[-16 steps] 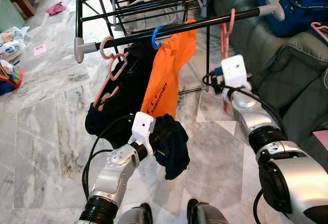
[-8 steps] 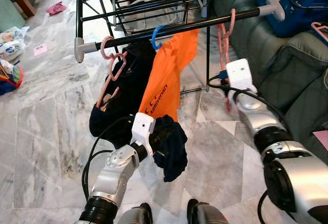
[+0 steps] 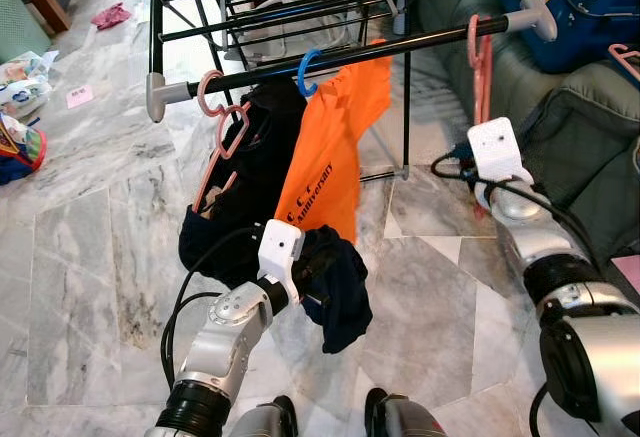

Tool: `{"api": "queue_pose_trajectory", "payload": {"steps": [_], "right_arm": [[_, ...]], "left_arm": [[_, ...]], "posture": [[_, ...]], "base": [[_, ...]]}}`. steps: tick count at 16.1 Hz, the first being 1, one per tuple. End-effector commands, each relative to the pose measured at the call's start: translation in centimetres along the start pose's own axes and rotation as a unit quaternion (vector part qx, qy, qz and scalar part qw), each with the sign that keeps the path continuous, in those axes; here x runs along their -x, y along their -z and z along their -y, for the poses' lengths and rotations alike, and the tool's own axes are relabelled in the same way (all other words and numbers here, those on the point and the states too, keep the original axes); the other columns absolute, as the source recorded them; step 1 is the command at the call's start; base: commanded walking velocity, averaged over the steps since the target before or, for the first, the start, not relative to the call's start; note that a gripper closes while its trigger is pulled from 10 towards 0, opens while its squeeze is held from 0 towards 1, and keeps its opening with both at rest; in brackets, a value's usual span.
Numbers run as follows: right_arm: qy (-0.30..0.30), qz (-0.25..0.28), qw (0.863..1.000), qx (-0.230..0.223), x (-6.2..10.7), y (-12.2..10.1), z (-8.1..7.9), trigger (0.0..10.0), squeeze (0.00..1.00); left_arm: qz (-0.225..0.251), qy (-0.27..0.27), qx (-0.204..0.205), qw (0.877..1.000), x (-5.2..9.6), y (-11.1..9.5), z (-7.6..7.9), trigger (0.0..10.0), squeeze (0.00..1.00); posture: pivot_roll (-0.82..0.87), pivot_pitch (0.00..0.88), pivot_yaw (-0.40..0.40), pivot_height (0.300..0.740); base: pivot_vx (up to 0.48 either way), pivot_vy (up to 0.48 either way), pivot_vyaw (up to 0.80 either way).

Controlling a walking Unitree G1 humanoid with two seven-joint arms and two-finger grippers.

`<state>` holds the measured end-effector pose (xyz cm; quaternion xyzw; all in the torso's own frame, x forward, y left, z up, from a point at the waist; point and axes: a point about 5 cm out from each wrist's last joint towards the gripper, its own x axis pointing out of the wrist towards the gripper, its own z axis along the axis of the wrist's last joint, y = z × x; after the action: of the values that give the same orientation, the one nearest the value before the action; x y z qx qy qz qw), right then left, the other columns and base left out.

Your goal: Hang hanger

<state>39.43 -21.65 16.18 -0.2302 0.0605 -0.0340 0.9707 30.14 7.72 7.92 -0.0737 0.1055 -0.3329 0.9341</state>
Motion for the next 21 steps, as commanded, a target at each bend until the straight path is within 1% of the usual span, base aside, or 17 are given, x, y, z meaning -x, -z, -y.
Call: {"api": "queue_pose_trajectory", "payload": {"steps": [1, 3, 4, 5, 6, 21], "right_arm": [[-0.018, 0.020, 1.000, -0.005, 0.2, -0.3, -0.7, 10.0, 1.00], [-0.023, 0.040, 0.999, -0.007, 0.8, -0.1, -1.4, 10.0, 1.00], [-0.023, 0.043, 0.999, -0.007, 0.9, 0.0, -1.5, 10.0, 1.00], [-0.020, 0.050, 0.999, -0.012, 1.4, 0.3, -1.8, 10.0, 1.00], [-0.016, 0.052, 0.998, -0.014, 1.6, 0.4, -1.9, 10.0, 1.00], [-0.016, 0.052, 0.998, -0.014, 1.6, 0.4, -1.9, 10.0, 1.00]], "left_arm": [[0.008, -0.013, -0.008, 1.000, 0.1, -0.4, -0.6, 10.0, 0.00], [0.025, -0.040, -0.009, 0.999, 0.4, -1.0, -1.4, 10.0, 0.00], [0.027, -0.047, -0.009, 0.998, 0.4, -1.1, -1.6, 10.0, 0.00], [0.038, -0.064, -0.011, 0.997, 0.7, -1.4, -2.2, 10.0, 0.00], [0.042, -0.068, -0.012, 0.997, 0.8, -1.5, -2.4, 10.0, 0.00], [0.042, -0.068, -0.012, 0.997, 0.8, -1.5, -2.4, 10.0, 0.00]], "posture": [[0.03, 0.222, 0.111, 0.740], [0.03, 0.222, 0.107, 0.740], [0.02, 0.221, 0.104, 0.740], [0.02, 0.221, 0.101, 0.740], [0.02, 0.220, 0.100, 0.740], [0.02, 0.220, 0.100, 0.740]], "base": [[0.000, 0.000, 0.00], [0.000, 0.000, 0.00], [0.000, 0.000, 0.00], [0.000, 0.000, 0.00], [0.000, 0.000, 0.00], [0.000, 0.000, 0.00]]}}
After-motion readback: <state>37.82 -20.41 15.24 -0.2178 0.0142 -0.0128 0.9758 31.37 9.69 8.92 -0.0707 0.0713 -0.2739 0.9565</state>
